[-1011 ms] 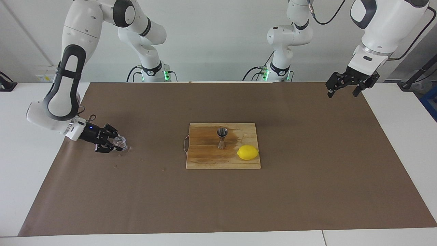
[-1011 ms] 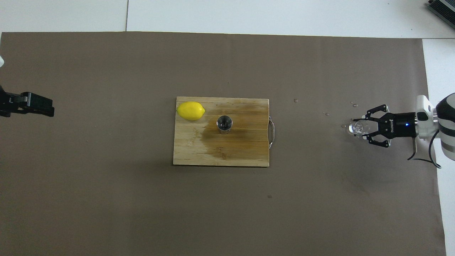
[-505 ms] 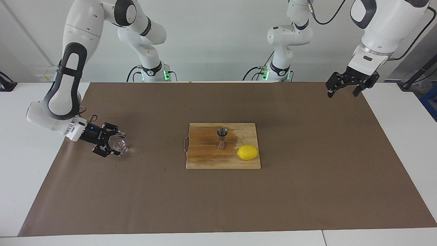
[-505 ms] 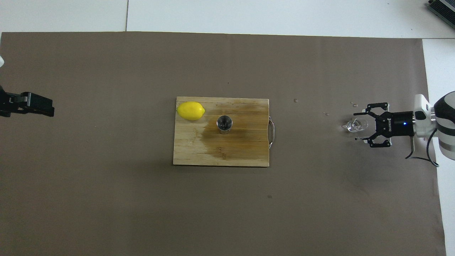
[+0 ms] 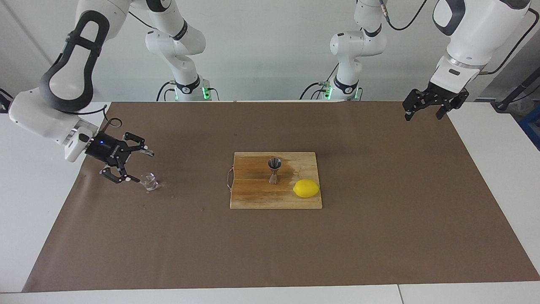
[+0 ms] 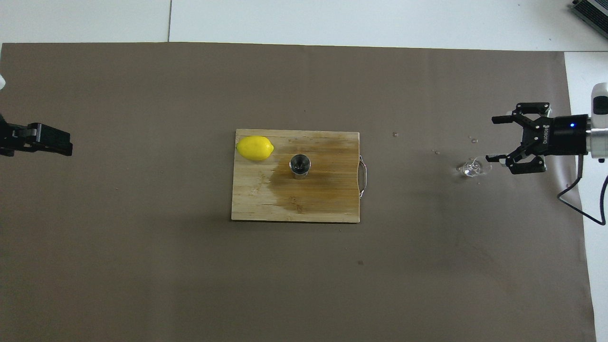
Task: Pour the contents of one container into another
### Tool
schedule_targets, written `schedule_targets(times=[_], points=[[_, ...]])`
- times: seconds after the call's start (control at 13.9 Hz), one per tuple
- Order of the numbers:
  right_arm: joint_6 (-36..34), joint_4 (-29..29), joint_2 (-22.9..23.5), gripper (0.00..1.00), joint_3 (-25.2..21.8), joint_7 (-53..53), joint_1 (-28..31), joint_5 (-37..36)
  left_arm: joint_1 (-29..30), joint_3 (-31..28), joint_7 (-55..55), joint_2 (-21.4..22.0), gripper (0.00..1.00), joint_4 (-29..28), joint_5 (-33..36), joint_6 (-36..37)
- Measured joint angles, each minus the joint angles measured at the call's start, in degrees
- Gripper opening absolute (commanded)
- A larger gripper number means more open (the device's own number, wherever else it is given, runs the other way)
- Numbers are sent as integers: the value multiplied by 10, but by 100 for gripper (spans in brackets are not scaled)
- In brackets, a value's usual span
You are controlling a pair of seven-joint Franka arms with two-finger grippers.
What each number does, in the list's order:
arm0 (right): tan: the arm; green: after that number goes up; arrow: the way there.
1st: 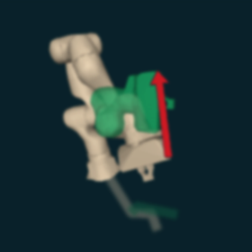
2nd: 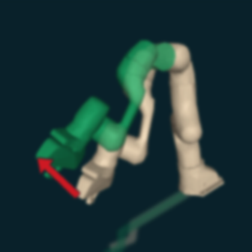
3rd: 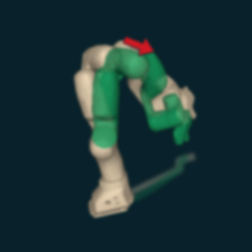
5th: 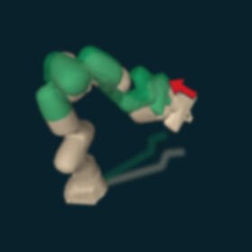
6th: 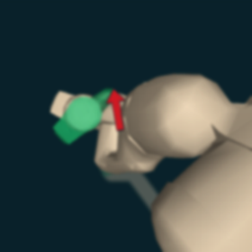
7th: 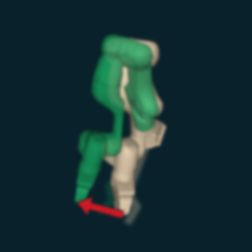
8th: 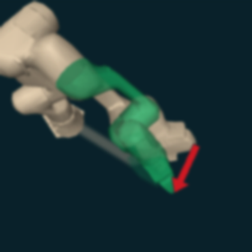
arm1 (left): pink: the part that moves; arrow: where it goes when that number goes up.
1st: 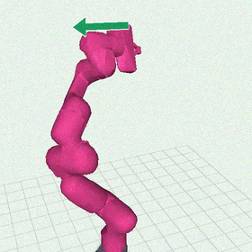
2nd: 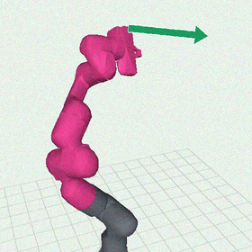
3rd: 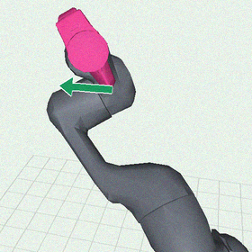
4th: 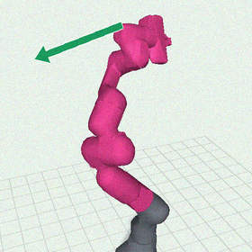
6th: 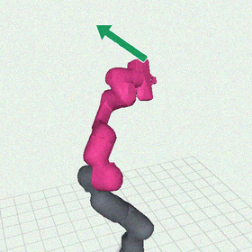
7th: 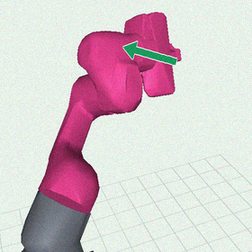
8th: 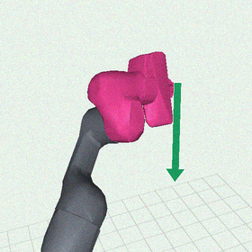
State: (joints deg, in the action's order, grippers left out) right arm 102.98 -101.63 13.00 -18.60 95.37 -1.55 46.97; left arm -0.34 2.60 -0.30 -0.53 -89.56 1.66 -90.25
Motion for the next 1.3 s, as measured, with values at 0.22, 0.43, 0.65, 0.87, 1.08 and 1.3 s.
schedule_targets(times=[0.22, 0.43, 0.65, 0.87, 1.08, 1.3], points=[[22, 52, -2, 100, 30, -220, -2, -78, 0, 0, 0, 0, 100, 0, 0, 0], [64, 58, 1, 100, 46, -381, -3, -145, 0, 0, 0, 0, 100, 0, 0, 0], [99, 66, 2, 100, 80, -584, -4, -272, 0, 0, 0, 0, 100, 0, 0, 0], [84, 84, -8, 100, 115, -828, -9, -392, 0, 0, 0, 0, 100, 0, 0, 0], [17, 90, -48, 100, 115, -930, -8, -420, 0, 0, 0, 0, 100, 0, 0, 0], [-67, 92, -109, 100, 113, -963, 18, -443, 0, 0, 0, 0, 100, 0, 0, 0]])
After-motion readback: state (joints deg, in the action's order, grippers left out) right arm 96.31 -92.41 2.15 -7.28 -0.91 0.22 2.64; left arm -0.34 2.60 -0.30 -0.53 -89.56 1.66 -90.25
